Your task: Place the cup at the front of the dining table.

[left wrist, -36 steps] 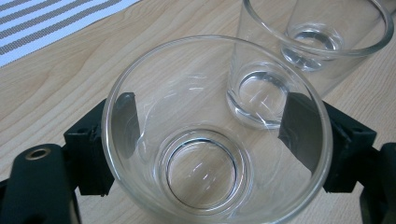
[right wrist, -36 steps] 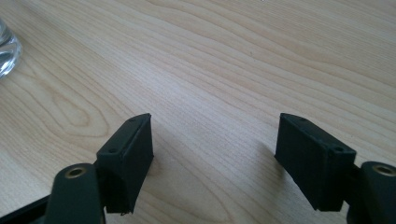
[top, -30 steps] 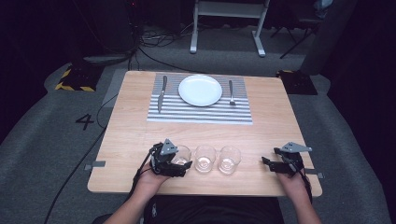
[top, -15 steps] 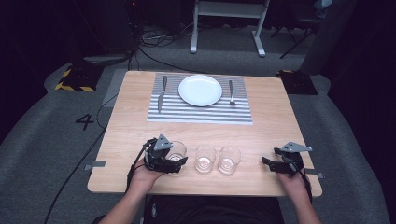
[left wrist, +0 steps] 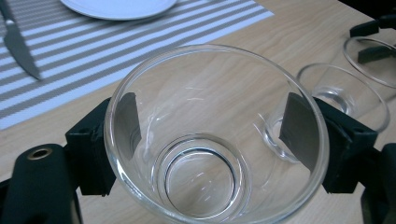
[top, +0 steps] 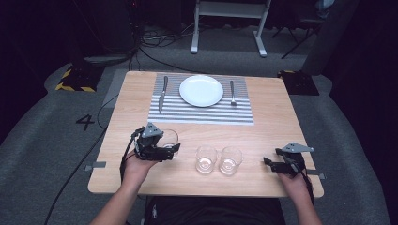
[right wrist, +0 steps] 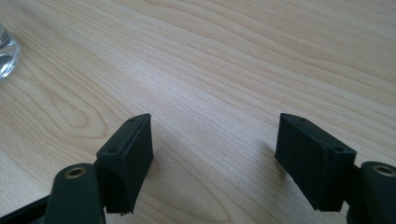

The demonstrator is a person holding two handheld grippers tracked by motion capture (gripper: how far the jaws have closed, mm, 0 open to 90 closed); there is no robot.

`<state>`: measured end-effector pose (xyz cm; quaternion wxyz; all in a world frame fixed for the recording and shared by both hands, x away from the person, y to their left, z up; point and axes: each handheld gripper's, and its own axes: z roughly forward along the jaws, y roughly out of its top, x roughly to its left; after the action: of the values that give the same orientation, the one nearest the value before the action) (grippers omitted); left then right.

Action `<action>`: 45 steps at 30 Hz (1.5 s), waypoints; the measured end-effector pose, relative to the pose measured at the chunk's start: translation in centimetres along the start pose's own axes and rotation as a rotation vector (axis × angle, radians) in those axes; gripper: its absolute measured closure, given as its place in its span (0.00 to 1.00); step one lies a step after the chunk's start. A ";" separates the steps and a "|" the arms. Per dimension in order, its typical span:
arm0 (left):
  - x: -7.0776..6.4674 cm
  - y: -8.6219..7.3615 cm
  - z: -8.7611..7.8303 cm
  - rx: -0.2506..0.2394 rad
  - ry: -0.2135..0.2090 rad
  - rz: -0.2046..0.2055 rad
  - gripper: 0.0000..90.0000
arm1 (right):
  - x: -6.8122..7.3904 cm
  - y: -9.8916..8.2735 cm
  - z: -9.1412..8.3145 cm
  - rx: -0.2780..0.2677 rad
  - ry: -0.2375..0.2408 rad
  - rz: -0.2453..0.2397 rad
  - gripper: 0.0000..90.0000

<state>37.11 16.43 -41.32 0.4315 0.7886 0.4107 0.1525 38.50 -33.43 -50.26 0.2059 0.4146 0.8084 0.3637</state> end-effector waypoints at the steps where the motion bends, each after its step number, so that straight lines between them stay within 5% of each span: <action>1: 0.1 0.2 0.0 0.000 0.002 -0.008 0.20 | 0.0 0.0 0.0 -0.001 -0.001 0.000 0.31; 8: 1.3 1.5 -0.1 -0.031 0.031 -0.046 0.20 | -0.2 0.0 0.0 0.003 0.008 0.007 0.31; 24: 2.6 5.3 -1.0 -0.078 0.091 -0.034 0.20 | -0.1 0.0 0.0 0.000 0.006 0.003 0.31; 45: 4.1 10.2 0.8 -0.106 0.114 -0.024 0.20 | -0.2 0.0 0.0 0.003 0.007 0.006 0.31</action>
<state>45.42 16.20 -34.02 0.4504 0.7497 0.4355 0.2133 38.62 -33.54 -50.29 0.2013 0.4162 0.8082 0.3647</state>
